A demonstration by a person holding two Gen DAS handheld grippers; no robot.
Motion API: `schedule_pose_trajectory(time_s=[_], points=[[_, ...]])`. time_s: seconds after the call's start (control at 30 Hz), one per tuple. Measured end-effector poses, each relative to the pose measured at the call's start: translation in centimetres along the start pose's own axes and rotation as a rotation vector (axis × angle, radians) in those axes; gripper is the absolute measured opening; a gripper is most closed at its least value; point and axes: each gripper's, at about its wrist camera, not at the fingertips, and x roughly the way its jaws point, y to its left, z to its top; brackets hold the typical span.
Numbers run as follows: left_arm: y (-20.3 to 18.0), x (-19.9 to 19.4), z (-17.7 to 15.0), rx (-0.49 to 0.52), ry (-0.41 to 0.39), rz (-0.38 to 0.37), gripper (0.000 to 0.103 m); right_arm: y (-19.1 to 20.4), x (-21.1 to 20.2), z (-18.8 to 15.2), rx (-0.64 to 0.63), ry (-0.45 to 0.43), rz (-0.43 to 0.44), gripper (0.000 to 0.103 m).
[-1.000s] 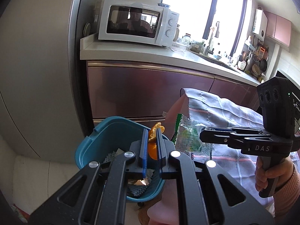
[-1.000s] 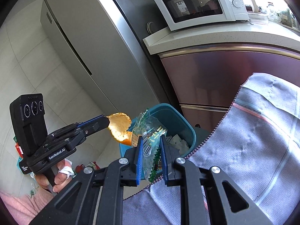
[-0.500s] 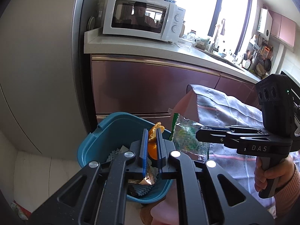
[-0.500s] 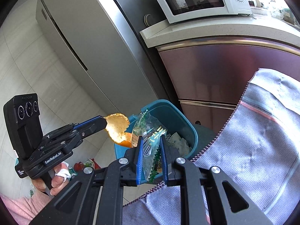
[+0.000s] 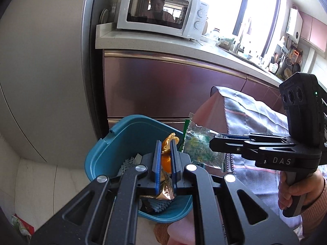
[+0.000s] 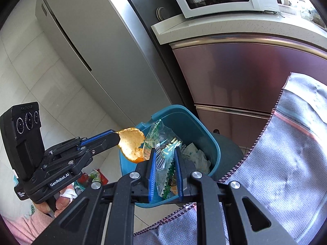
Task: Collect trash
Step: 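Open the left tool over the bin to drop the peel while the right tool releases the bag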
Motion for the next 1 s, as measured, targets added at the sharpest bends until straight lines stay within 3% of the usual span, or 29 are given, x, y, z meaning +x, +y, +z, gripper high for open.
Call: schedule_pose_trajectory(time_s=[1.0], points=[[1.2, 4.4, -1.1, -0.035, 0.086, 0.033, 0.009, -0.1, 4.7, 1.3, 0.034, 0.082, -0.052, 0.019]])
